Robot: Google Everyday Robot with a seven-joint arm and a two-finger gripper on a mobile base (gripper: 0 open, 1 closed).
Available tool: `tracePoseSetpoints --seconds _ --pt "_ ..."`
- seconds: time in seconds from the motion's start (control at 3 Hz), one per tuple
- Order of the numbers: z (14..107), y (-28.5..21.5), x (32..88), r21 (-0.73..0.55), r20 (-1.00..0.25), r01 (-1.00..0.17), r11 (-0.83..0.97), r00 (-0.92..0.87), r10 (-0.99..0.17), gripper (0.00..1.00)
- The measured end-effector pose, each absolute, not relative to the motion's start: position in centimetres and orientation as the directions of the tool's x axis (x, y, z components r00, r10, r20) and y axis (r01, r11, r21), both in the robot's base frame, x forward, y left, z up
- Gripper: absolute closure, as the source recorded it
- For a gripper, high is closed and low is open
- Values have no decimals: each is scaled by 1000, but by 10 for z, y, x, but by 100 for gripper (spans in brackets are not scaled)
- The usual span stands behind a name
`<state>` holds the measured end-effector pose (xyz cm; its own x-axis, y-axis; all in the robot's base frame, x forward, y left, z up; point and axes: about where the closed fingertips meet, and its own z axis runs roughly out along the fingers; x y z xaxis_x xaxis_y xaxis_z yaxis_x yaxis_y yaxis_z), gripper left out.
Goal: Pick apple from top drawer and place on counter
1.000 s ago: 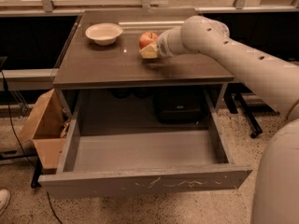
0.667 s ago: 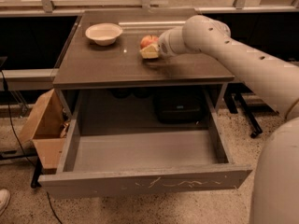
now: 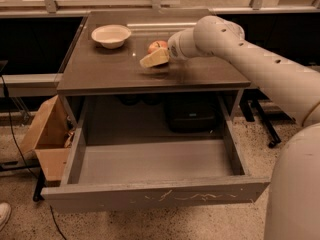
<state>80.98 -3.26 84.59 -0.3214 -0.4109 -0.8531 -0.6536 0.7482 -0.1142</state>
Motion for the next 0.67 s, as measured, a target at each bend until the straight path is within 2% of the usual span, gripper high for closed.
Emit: tracePoseSetpoints --seconds 0.67 --pt "851 -64 800 -51 -883 -638 768 -330 -333 0"
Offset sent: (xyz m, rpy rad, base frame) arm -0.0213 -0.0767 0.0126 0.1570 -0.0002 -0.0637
